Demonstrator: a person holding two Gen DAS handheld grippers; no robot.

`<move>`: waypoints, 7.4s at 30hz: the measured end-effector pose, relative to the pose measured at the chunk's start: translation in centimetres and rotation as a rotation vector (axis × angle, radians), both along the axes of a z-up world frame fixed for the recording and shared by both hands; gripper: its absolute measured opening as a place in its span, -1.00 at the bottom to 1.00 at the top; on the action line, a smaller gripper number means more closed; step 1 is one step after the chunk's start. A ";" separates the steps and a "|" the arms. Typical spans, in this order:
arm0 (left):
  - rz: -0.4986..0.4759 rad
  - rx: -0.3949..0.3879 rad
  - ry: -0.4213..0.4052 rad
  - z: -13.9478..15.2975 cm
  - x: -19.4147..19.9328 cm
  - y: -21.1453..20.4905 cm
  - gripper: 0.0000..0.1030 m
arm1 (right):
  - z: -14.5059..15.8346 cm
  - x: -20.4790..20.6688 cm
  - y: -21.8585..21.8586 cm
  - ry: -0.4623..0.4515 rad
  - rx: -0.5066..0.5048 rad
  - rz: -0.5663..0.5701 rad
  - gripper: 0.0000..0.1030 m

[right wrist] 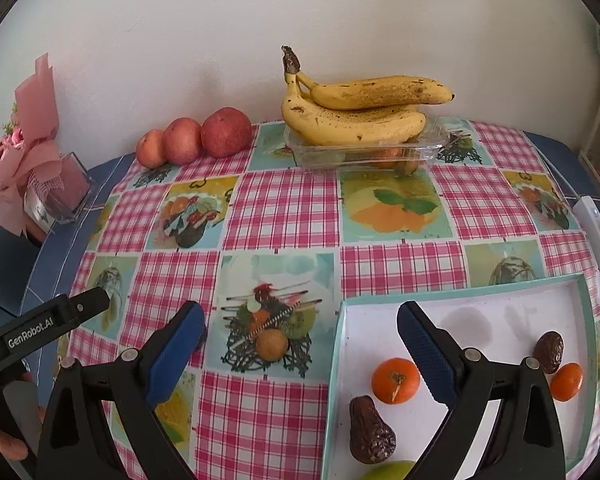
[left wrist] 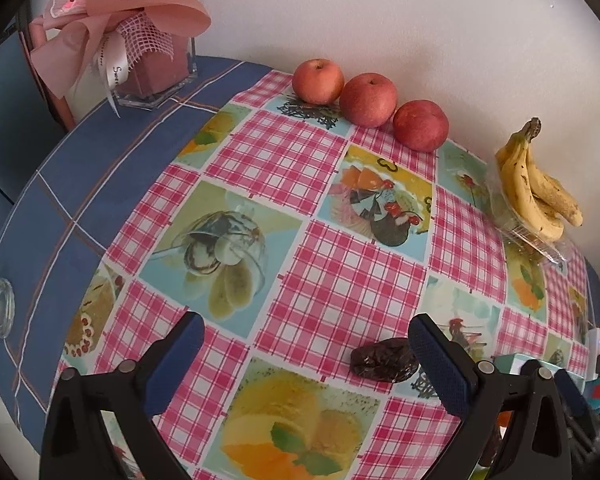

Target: Organize fruits

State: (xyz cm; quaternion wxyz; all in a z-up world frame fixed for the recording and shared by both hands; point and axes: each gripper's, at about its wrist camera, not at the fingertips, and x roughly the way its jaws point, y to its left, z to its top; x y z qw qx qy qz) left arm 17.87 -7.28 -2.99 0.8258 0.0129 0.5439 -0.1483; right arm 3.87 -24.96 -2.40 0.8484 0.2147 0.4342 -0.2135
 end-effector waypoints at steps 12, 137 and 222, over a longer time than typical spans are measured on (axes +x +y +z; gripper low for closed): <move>-0.043 -0.058 0.078 -2.0 -0.1 -1.8 0.99 | -3.4 1.8 0.6 0.068 0.060 0.037 0.34; -0.650 -0.057 -0.063 -3.0 -22.3 -16.9 0.13 | -4.0 -20.5 -11.3 -0.035 0.152 -0.453 -0.47; -0.124 0.260 -0.385 3.5 -19.8 2.0 1.00 | -0.3 -20.8 2.4 -0.046 0.000 -0.229 0.83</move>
